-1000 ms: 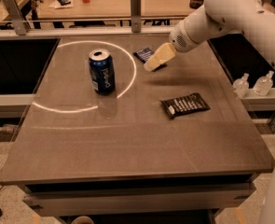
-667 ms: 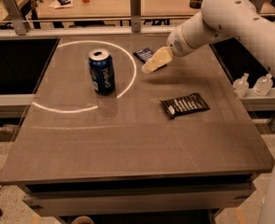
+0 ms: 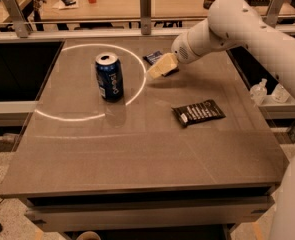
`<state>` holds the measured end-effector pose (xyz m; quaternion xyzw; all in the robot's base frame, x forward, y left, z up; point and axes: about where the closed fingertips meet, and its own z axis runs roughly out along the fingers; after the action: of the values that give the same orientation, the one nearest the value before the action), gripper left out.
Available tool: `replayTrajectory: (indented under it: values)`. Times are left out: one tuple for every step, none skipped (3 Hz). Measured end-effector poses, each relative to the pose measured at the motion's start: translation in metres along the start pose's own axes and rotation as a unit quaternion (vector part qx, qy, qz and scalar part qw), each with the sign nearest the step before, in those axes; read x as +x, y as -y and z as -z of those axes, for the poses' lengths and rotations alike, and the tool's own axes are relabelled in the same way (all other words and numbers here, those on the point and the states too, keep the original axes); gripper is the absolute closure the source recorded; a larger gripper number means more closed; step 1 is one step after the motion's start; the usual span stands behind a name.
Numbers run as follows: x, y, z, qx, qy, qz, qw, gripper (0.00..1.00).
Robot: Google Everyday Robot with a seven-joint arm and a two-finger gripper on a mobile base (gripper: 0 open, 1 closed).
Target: Move rxbar blueberry near pepsi can
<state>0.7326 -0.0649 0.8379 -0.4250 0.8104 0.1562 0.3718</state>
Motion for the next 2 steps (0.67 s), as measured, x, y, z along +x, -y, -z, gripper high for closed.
replayTrajectory:
  values:
    - [0.0019, -0.0006, -0.0046, -0.002, 0.001, -0.002, 1.0, 0.0]
    - [0.0075, 0.0008, -0.0085, -0.003, 0.003, -0.006, 1.0, 0.18]
